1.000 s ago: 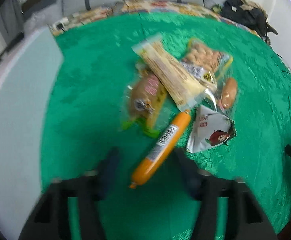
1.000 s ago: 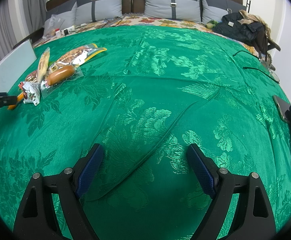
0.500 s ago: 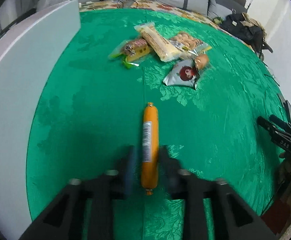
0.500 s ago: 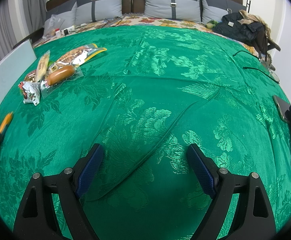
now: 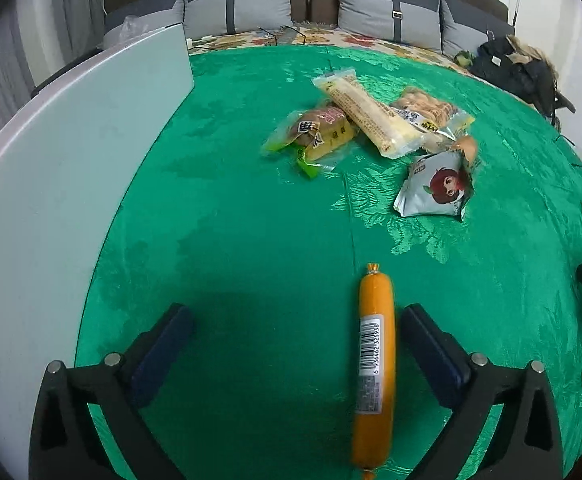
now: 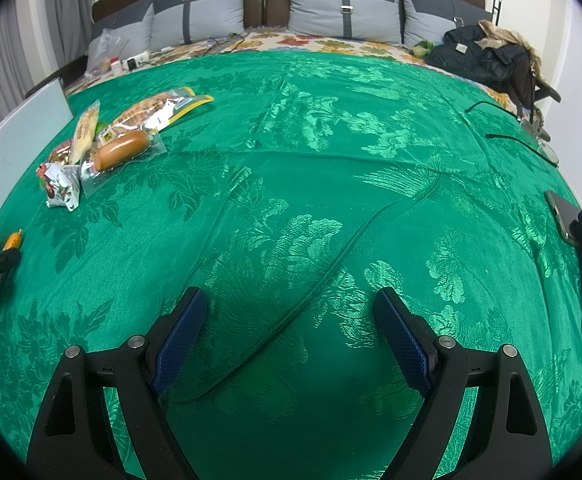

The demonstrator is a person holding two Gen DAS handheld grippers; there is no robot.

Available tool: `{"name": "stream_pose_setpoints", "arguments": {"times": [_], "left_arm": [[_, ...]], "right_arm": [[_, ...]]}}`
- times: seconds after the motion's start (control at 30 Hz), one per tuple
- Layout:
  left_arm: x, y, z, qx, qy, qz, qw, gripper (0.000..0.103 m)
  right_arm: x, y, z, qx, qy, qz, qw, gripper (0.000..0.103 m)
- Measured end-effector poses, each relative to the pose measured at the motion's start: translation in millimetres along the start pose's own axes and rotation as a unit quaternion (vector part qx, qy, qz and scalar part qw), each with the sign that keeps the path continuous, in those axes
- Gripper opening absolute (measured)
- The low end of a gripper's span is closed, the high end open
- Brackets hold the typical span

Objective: Organize snacks
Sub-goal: 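Lower the open left gripper around the orange sausage on the bedspread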

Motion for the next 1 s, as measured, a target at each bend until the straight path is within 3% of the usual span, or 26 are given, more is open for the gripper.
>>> {"name": "stream_pose_setpoints", "arguments": {"times": [1.0], "left_arm": [[-5.0, -2.2, -5.6, 0.011, -0.007, 0.003, 0.9999, 0.103]], "right_arm": [[2.8, 0.9, -1.1, -0.001, 0.005, -0.005, 1.0, 0.088]]}}
Point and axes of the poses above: each gripper's, at about its wrist camera, not at the fingertips, and y roughly the way its jaws point, x to its right, z to its top, the point moved 7 cm from there along y, roughly the way its jaws point, and after that the axes turned 3 degrees about -y, right-handed, at the moved point
